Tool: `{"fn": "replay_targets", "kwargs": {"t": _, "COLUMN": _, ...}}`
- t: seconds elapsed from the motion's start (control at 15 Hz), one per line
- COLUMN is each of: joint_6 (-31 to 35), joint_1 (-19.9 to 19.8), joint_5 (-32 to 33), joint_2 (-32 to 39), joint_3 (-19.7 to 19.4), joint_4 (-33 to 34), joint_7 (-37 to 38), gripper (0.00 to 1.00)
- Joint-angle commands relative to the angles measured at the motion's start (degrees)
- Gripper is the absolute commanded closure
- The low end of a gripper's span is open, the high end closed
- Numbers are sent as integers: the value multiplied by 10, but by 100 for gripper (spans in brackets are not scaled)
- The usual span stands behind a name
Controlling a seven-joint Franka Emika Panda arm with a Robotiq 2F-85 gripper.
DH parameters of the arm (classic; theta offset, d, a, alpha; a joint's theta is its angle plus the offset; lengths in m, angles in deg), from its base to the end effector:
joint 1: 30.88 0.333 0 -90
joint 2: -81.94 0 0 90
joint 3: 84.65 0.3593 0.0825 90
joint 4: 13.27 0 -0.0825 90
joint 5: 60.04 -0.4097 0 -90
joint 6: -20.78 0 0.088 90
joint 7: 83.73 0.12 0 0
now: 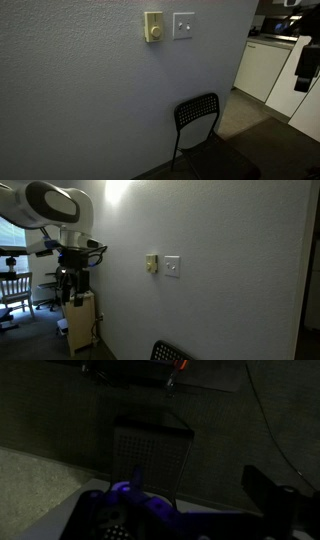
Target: Turn the left switch off
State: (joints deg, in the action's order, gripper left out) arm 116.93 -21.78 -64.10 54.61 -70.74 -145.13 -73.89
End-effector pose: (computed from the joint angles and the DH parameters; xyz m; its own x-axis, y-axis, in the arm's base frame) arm 0.3591 0.1733 0.5290 0.9738 0.1738 -0.1466 0.1853 -0.9803 0.0682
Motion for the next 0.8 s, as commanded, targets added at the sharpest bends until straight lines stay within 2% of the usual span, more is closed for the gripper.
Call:
{"fn": "replay_targets", "kwargs": {"t": 0.0, "joint_6": -1, "joint_1": 4, "joint_5": 2, "joint_2": 1, "joint_3": -3, "joint_4": 1, "joint_7": 2, "gripper": 0}}
{"fn": "replay_targets", "kwargs": {"t": 0.47, "joint_6": -1, "joint_1": 4, "joint_5": 2, "joint_2": 1, "joint_3": -3, "joint_4": 1, "joint_7": 2, "gripper": 0}}
{"fn": "replay_targets", "kwargs": {"t": 0.73, "joint_6": 6, "joint_1": -5, "joint_5": 25, "joint_2": 39, "joint_3": -12, "joint_4": 38, "joint_7": -22, "gripper": 0}}
